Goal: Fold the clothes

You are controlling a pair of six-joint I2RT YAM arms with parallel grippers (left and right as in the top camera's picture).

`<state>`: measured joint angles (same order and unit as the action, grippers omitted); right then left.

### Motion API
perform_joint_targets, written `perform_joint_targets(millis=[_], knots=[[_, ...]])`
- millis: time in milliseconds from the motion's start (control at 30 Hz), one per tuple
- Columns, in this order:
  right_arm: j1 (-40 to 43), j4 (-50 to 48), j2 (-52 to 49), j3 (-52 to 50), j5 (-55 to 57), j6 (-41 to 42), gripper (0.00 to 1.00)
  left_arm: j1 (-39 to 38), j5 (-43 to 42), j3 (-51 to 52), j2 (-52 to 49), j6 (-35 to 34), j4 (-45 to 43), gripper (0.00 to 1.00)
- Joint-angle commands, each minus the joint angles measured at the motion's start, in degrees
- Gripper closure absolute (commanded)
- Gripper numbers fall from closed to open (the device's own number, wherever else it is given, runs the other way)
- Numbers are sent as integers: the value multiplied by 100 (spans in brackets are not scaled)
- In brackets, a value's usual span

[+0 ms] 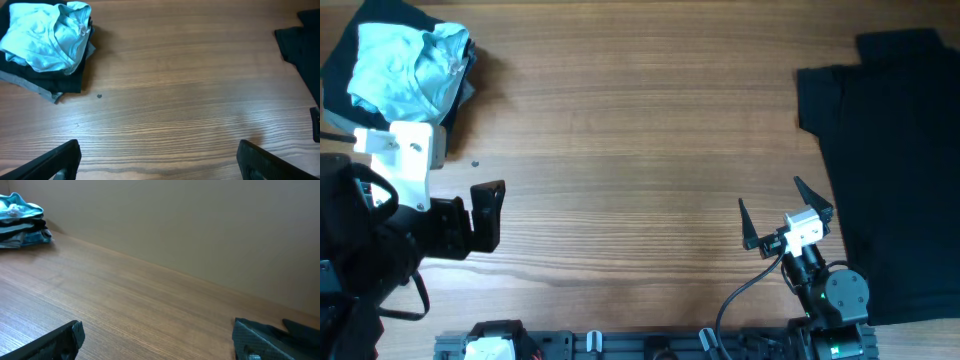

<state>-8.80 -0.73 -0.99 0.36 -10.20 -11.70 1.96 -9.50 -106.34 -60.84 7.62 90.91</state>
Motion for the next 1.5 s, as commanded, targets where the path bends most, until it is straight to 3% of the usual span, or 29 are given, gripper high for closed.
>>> perform_joint_targets(millis=[0,467,567,700,767,867,1467], knots=[[20,-4,79,-7,103,-35,0,-35,-92,-7,9,-59,-11,0],[20,-7,79,-7,101,-31,0,-35,-90,-4,17,-59,-17,0],[20,-7,79,-7,103,-31,0,-35,-92,199,599,-59,-20,0],[20,-4,79,-7,103,-31,0,-35,-92,1729,2221,-59,-15,0],[20,-4,79,-7,101,-33,0,-35,-92,3018,3126,-59,-13,0],[20,-4,79,-7,101,-33,0,-35,-39,3995,3873,-85,-748,0],[20,-7,79,-7,101,-33,0,-31,-44,3921,4028,-79,-649,0]])
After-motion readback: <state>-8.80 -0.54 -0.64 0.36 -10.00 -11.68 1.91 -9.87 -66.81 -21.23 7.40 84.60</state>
